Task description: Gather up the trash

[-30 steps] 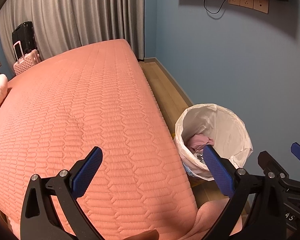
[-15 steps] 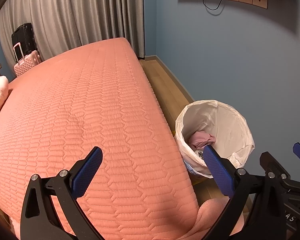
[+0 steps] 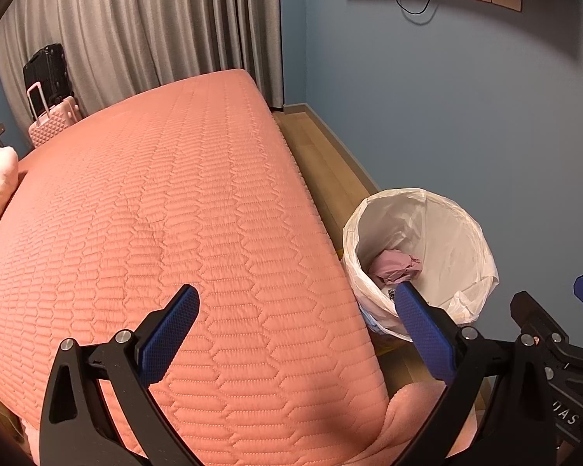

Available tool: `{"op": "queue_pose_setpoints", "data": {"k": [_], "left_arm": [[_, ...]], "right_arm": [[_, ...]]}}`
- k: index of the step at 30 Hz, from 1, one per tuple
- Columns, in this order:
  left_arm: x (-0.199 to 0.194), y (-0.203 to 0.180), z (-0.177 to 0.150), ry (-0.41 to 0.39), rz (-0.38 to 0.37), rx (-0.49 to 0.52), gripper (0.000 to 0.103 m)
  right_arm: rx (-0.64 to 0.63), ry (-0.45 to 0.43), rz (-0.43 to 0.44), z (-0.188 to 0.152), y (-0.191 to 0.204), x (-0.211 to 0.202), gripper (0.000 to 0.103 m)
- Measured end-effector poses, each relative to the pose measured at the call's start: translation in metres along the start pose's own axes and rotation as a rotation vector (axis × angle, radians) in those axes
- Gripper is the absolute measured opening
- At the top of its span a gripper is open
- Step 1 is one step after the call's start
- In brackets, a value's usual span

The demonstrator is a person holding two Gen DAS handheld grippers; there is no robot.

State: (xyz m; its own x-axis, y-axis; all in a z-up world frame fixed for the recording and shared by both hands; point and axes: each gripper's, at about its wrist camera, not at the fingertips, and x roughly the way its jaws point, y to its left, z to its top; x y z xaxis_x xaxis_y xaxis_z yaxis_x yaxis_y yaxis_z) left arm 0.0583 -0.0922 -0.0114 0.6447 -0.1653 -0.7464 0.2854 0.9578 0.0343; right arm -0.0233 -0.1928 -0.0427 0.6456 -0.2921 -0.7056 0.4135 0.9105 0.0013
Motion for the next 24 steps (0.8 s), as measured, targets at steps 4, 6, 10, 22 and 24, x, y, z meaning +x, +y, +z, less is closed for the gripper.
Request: {"op": "queue_pose_setpoints", "data": {"k": [4,6,10,22,24], "left_arm": [[0.0004,-0.0006,-0.0010,0.001,0.003,0.000,0.096],[0.0002,-0.0007,-0.0011,0.003,0.003,-0.001,0.096],[0.0004,-0.0008,-0.0012,0.005,0.004,-0.002,0.096],[0.0012,-0.0030,-0.0020,0.007,0.008,0.000,0.096],[0.0012,-0.0032,-0.0019,0.006,0.009,0.000,0.096]], "right_arm": [[0.001,0.000,0.000,-0.0003,0.0000,-0.0001,0.098],[0.000,-0.002,-0.002,-0.0005,0.0002,0.0000,0.098],[0.000,-0.001,-0.001,-0.0002,-0.0002,0.0001,0.098],[0.003,0.001,-0.003,-0.0024,-0.0011,0.0009,0.098],[0.004,0.001,-0.002,-0.0028,-0.0012,0.0011,0.098]]}}
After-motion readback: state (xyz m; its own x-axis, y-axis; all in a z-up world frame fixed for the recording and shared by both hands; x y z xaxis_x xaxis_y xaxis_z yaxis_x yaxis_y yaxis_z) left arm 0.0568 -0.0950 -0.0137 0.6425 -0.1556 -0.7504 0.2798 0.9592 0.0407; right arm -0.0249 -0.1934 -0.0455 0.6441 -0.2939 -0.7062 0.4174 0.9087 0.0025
